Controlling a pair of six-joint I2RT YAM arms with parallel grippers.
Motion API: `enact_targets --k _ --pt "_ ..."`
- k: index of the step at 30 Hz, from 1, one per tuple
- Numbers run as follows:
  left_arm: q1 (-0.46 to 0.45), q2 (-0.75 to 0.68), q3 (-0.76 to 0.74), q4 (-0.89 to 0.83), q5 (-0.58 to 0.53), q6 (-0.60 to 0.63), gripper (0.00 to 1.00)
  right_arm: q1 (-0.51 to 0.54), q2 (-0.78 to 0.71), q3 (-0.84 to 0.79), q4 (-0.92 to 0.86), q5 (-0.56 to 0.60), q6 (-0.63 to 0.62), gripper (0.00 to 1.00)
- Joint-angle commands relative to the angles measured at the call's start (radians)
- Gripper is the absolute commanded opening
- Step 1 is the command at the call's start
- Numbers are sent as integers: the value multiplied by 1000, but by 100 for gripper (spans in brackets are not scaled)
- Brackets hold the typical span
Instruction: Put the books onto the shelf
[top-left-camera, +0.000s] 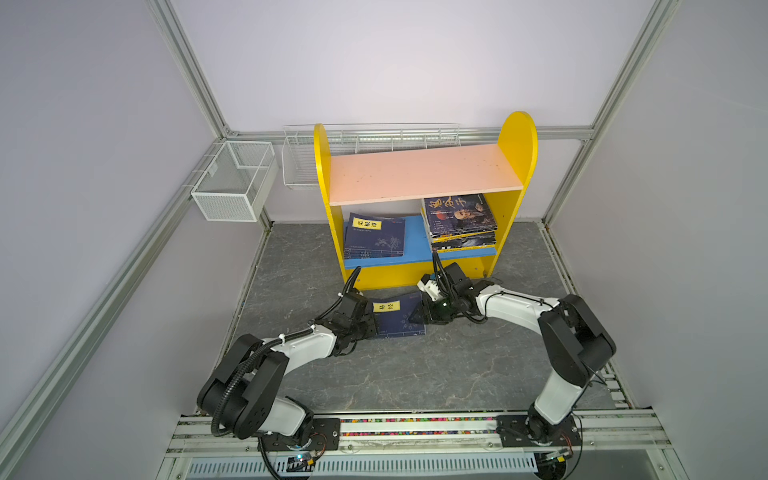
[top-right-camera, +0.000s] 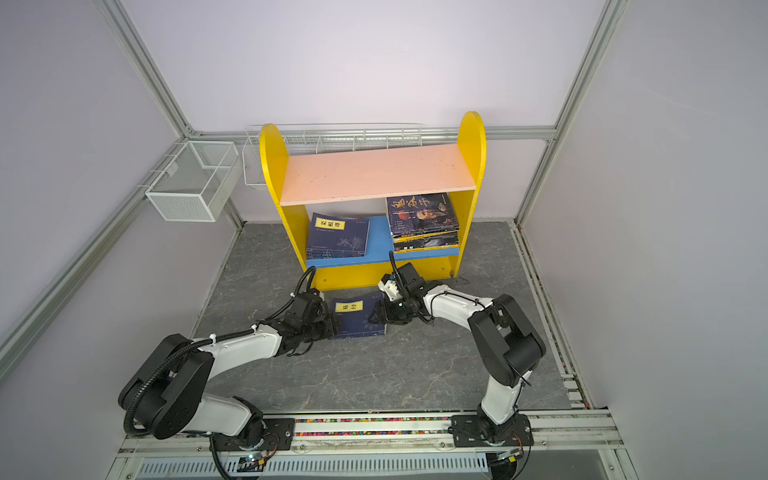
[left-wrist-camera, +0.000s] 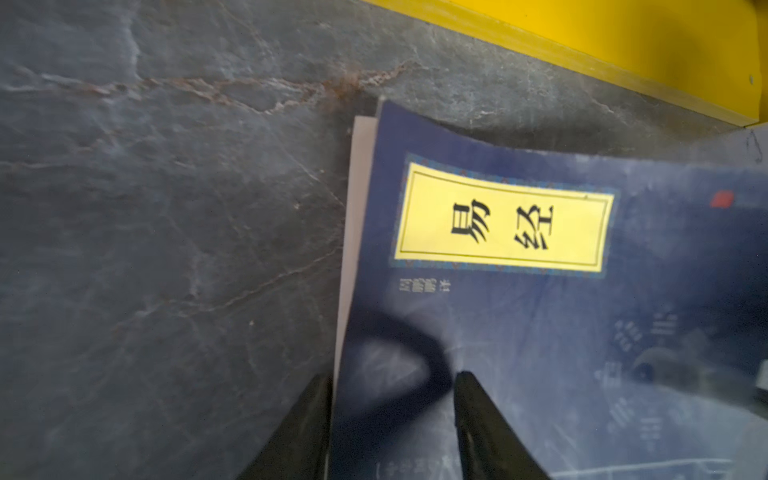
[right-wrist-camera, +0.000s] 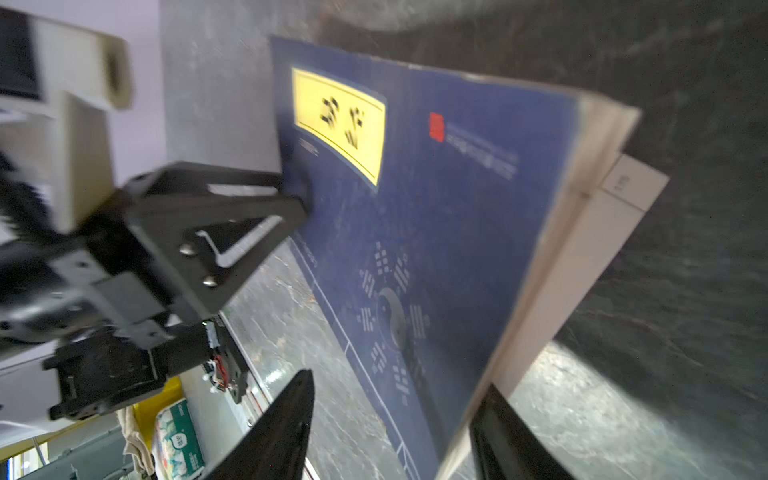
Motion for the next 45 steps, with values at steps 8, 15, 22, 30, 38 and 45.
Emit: enact_targets --k 8,15,22,30,38,45 --pt "-17 -6 -8 -26 135 -3 49 12 -31 -31 114 -53 21 32" --pt "12 -92 -43 13 170 -23 50 8 -37 -48 118 -28 8 8" --pt "198 -266 -204 255 308 -216 61 -67 -188 -128 155 -101 6 7" --pt "208 -351 -201 262 455 -256 74 -195 -383 -240 309 -157 124 7" --pt "206 -291 -218 464 608 -303 84 -207 -389 -258 475 -232 243 7" --pt "190 -254 -222 587 595 -338 83 -191 -387 -258 531 -254 271 7"
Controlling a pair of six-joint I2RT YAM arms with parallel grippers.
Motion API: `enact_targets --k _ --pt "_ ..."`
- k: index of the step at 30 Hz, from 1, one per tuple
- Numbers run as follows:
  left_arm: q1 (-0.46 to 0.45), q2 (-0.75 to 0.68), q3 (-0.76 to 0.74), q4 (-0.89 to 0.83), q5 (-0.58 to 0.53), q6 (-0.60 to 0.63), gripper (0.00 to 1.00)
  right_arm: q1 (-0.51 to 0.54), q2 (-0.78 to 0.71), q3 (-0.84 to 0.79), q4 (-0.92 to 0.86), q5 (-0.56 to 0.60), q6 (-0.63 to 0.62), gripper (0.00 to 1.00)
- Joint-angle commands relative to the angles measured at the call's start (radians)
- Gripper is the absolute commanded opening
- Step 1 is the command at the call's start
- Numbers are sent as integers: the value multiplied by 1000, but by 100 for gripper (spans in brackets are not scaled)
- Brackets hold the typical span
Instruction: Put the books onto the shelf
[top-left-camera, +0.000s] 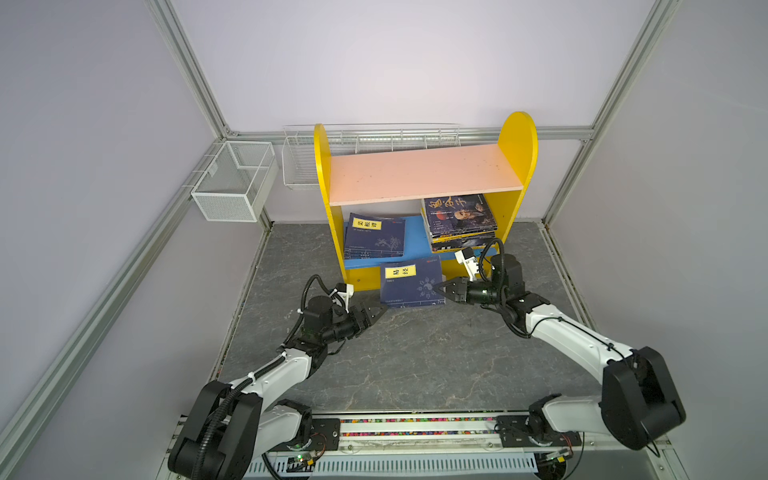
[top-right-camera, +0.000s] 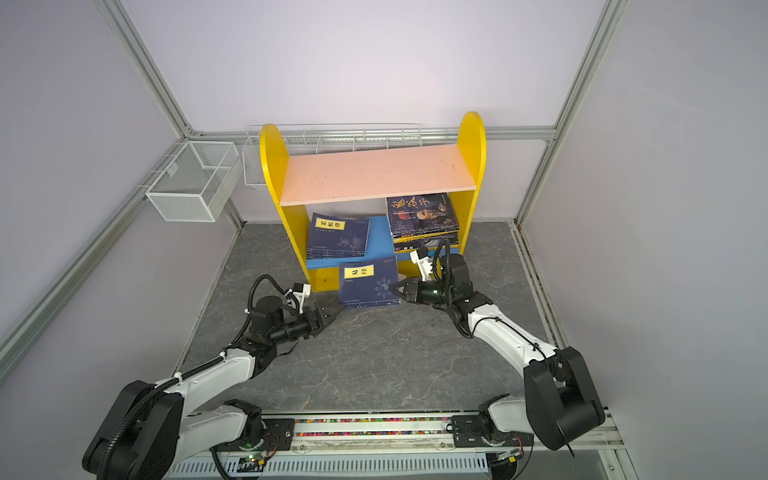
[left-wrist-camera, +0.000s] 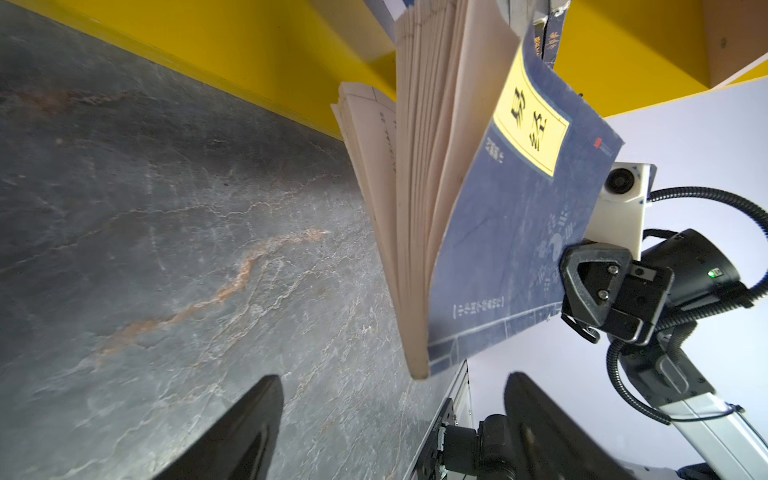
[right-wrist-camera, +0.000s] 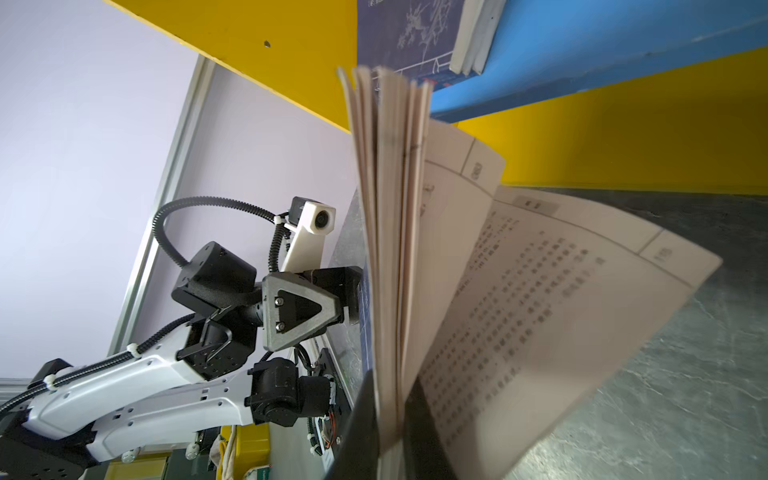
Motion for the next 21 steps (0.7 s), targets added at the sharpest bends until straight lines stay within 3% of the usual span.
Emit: enact_targets --k 1,6,9,13,17,19,21 --pt "-15 18 1 110 11 -27 82 19 -5 -4 108 -52 33 7" --pt "-34 56 31 143 2 -33 75 54 18 -4 122 -49 39 7" --pt "-33 72 35 169 3 -42 64 69 27 -16 130 -39 42 7" --pt "-34 73 28 196 1 -56 44 67 37 -36 114 -19 33 7" --pt "-34 64 25 212 1 -60 13 67 43 -42 63 12 3 10" --pt "-34 57 23 217 -2 -61 4 64 44 -43 33 43 -3 16" --pt "-34 43 22 218 -11 -60 0 52 44 -52 16 77 7 31"
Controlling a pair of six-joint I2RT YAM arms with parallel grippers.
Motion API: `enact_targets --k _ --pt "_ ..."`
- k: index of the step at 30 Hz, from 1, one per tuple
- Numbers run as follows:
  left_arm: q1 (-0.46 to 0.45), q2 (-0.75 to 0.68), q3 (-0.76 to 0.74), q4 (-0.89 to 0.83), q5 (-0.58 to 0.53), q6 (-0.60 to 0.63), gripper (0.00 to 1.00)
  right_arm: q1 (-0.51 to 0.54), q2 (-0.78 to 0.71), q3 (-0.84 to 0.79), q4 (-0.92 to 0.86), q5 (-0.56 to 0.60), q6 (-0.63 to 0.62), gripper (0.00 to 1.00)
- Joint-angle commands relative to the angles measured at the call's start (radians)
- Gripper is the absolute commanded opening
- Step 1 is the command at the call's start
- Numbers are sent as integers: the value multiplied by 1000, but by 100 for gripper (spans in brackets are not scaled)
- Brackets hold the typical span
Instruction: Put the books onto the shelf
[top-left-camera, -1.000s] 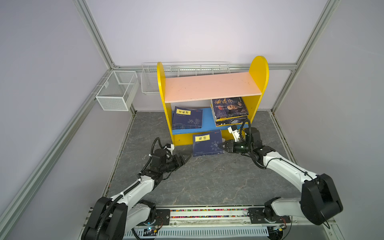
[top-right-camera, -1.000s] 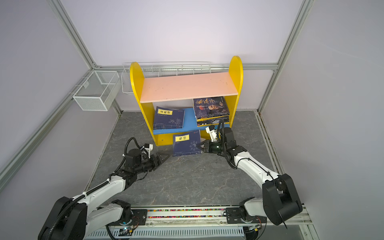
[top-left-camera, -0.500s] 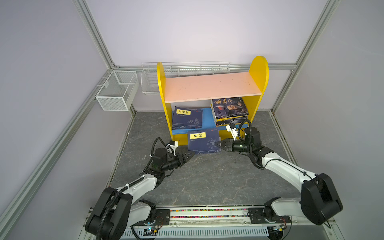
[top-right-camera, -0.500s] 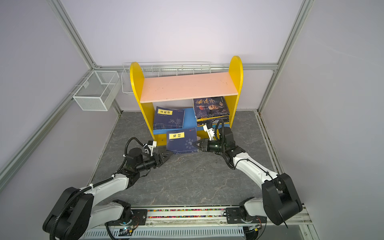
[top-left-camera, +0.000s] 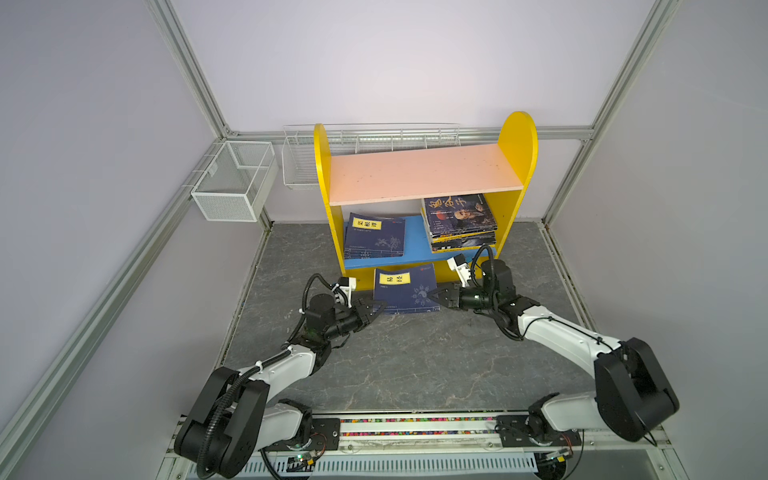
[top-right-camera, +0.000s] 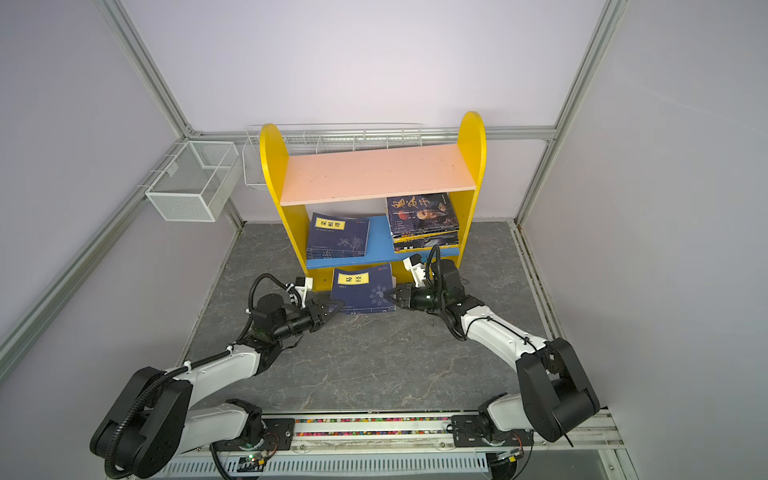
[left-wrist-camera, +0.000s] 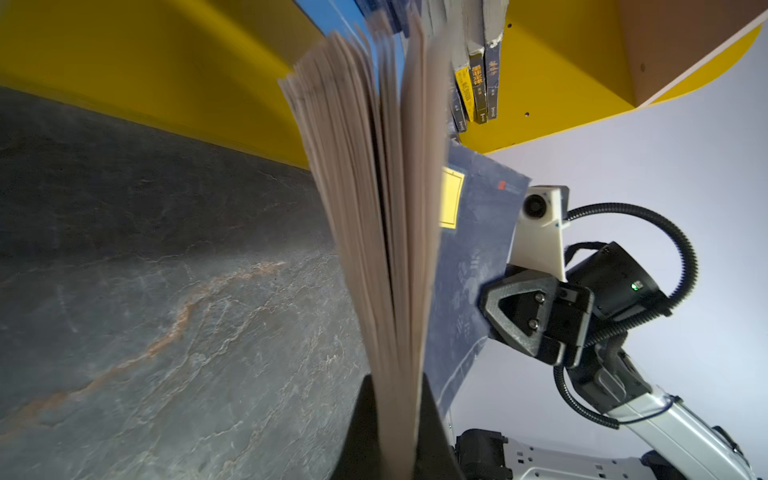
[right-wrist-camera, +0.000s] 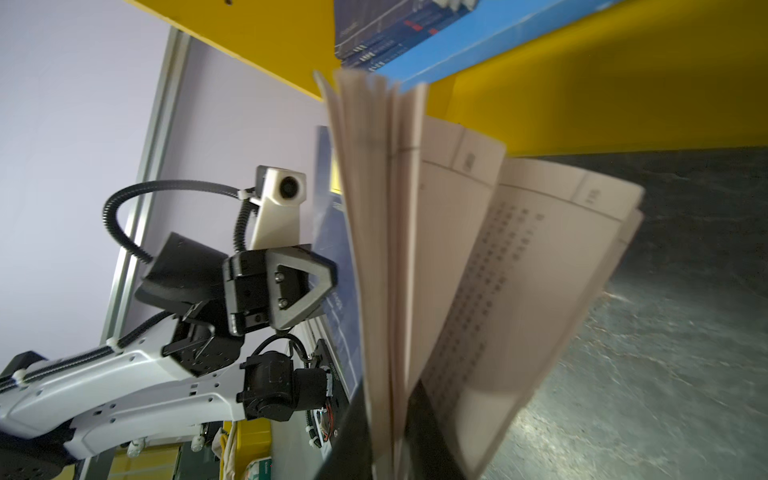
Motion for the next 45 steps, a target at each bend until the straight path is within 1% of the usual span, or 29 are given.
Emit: enact_targets --k 1,2,5,6,8,12,15,17,20,23,25,28,30,31,33,34,35,37,40,43,45 --pt "-6 -25 8 32 -9 4 0 -10 -7 -26 -5 50 7 43" --pt "-7 -34 4 38 -13 4 0 -18 -14 -39 -7 73 18 51" --pt "-7 -72 -18 72 -34 0 0 -33 -36 -55 -48 131 17 66" --pt "-6 -83 -24 79 -39 -2 0 -33 -35 -54 -63 135 7 68" --pt "-7 -111 -35 86 -53 -1 0 -34 -25 -51 -76 109 -7 70" --pt "-6 -154 -52 93 -86 5 0 -33 2 -76 -12 23 6 69" --pt "-7 -172 -59 87 -99 14 0 -33 21 -103 114 -45 61 63" --pt "-8 -175 -60 82 -103 17 0 -31 35 -109 194 -83 101 56" --pt "-7 -175 -62 78 -106 20 0 -21 52 -99 259 -117 134 46" --pt "-8 -175 -62 59 -119 33 0 -3 66 -98 348 -145 185 40" --pt "-7 -172 -64 51 -126 37 0 9 78 -97 398 -153 220 36" --pt "-7 -165 -69 45 -133 40 0 19 84 -100 431 -144 247 22" --pt "-7 -164 -72 20 -155 40 1 18 68 -101 427 -125 244 16" --pt "-7 -166 -73 -11 -176 44 17 17 55 -101 417 -113 236 14" --pt "-9 -170 -72 -89 -246 38 52 13 20 -92 388 -99 208 13" --pt "-8 -172 -71 -142 -295 41 65 11 -3 -81 359 -96 186 12" --pt "-8 -176 -73 -202 -352 40 72 8 -25 -70 328 -94 161 12" --pt "-8 -183 -88 -255 -426 41 76 -2 -67 -36 260 -94 112 11" --pt "-7 -206 -104 -326 -524 34 77 -14 -100 46 133 -78 31 10" --pt "-7 -227 -104 -416 -607 43 77 -21 -82 147 66 -59 -7 11" --pt "-8 -229 -105 -447 -635 53 77 -20 -44 198 79 -34 -7 10"
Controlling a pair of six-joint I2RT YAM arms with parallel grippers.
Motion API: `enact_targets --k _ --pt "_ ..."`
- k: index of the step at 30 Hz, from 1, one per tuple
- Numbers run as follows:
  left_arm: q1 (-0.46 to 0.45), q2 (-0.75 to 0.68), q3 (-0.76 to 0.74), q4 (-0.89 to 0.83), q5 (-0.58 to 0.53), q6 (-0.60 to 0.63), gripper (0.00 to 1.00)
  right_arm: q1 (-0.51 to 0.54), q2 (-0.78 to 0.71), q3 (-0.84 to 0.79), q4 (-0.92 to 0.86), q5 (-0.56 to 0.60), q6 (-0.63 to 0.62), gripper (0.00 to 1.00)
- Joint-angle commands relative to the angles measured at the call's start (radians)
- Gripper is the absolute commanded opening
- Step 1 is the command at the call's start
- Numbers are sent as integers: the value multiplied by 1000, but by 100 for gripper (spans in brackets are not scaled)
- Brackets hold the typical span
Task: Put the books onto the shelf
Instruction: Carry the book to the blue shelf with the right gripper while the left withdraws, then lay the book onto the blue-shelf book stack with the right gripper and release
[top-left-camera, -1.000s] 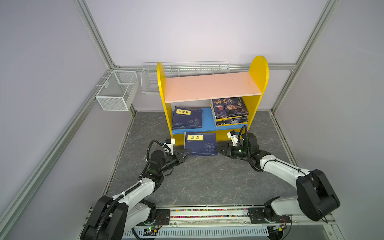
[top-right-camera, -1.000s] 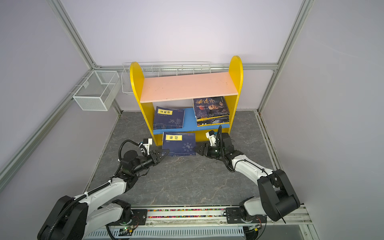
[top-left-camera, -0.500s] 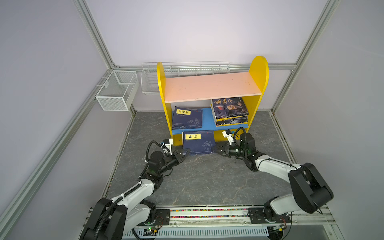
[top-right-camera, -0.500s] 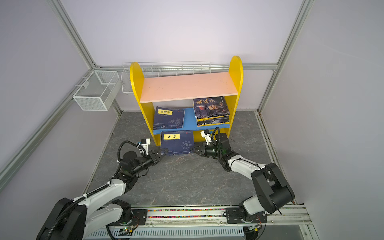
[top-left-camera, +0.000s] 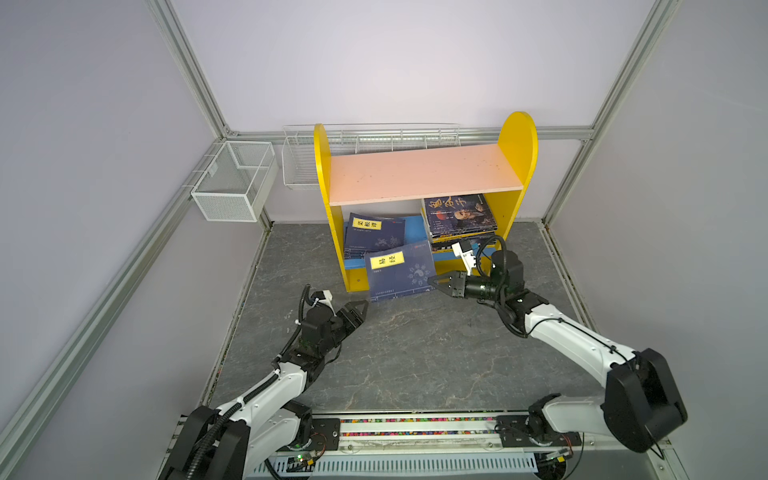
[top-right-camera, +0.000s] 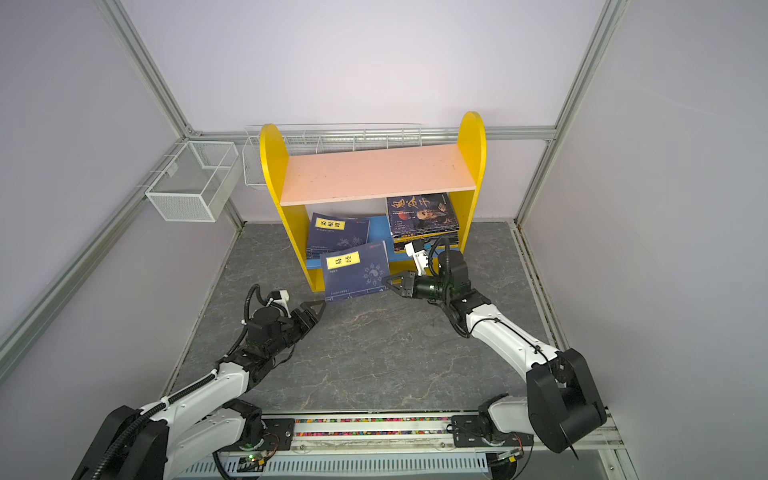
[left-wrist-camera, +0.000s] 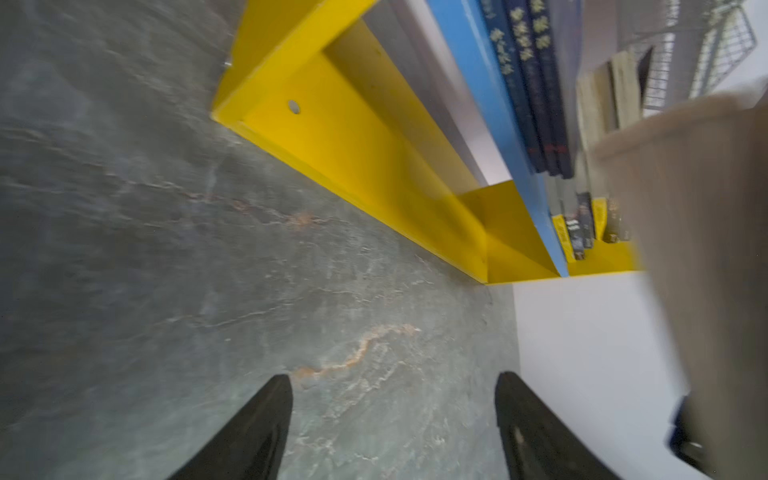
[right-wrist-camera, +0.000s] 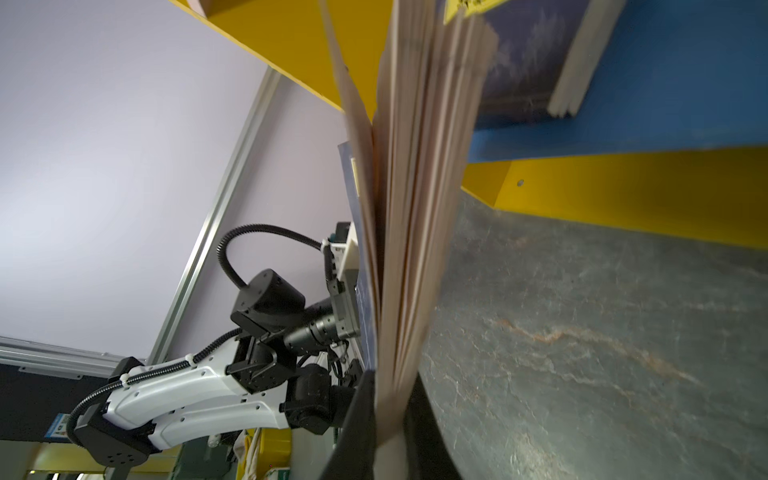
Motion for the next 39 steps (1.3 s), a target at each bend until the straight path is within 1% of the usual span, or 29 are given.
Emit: enact_targets --k 1,3,5,9,14,16,19,25,32,33,34,37,39 --pt "-2 -9 -12 -113 -119 23 77 -3 35 101 22 39 -52 10" --pt "-2 4 -15 -106 -112 25 77 -2 96 156 67 50 -28 11" --pt "-2 21 -15 -104 -101 24 77 4 151 213 74 72 -27 11" --pt "-3 57 -12 -86 -79 28 77 24 274 321 87 129 -27 11" --pt "-2 104 1 -61 -51 40 77 59 411 426 167 211 7 12" --pt "-3 121 9 -61 -40 48 77 71 456 468 173 228 10 12" --pt "-3 148 14 -45 -14 50 77 81 522 530 168 223 22 13" --pt "-2 148 8 -36 -12 51 77 97 603 594 150 243 26 13" --pt "-2 139 8 -50 -14 59 77 103 655 616 134 261 45 15" --pt "-2 137 8 -52 -14 60 77 103 657 617 130 263 45 16" --pt "-2 134 8 -54 -16 60 77 105 658 618 120 269 44 19" --pt "-2 131 9 -60 -15 62 77 110 657 635 47 300 27 41" --pt "-2 132 9 -60 -14 62 77 114 653 651 -16 323 5 52"
